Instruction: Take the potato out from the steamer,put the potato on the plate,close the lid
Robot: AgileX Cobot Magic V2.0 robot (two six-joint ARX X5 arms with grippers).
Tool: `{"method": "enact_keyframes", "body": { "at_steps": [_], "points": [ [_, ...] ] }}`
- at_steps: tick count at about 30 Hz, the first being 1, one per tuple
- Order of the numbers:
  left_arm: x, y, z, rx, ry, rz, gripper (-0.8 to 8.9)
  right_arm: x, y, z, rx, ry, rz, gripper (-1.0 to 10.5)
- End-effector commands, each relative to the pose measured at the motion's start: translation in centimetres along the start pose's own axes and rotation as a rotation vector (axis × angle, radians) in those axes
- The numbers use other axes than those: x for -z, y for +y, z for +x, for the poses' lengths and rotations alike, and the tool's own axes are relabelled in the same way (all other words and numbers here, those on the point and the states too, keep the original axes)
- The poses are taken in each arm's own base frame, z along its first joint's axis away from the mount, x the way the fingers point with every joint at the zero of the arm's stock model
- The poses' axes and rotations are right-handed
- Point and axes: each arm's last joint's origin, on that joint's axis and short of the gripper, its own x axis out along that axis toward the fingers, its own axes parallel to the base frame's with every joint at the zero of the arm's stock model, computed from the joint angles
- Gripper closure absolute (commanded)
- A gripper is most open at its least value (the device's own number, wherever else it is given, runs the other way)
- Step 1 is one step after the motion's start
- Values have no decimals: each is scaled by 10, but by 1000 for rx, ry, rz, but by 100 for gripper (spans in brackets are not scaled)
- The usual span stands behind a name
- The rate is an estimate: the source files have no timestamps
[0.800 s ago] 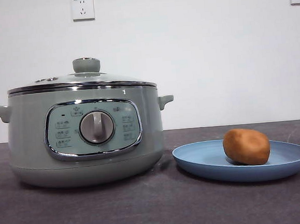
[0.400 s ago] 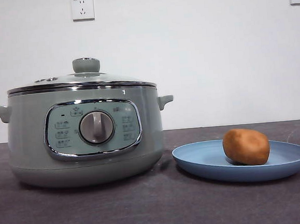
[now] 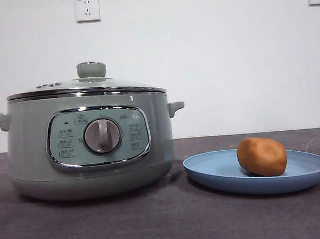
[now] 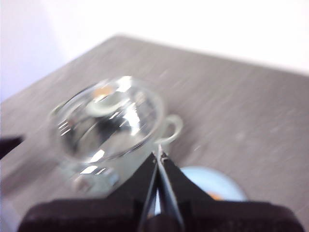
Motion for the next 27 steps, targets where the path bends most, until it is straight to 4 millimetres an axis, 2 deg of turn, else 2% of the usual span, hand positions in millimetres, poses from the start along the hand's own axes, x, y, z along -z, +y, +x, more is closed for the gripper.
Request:
{"method": "enact_keyframes", "body": {
  "at_steps": [1,8,13,19,24,27],
  "points": [
    [4,2,1,-5,10,-8,817,47,-11,7,81,-67,78,963],
    [4,2,1,-5,10,-8,817,144,-22,15,204,-106,139,963],
    [4,2,1,-6,10,-8,817,188,-21,24,212,-168,111,963],
    [4,2,1,-6,10,-8,817,212,-20,27,214,-218,108,963],
    [4,2,1,-6,10,-8,817,219,-19,27,224,-248,95,963],
    [4,2,1,-6,10,-8,817,224,-21,28,263,-254,144,963]
  ]
}}
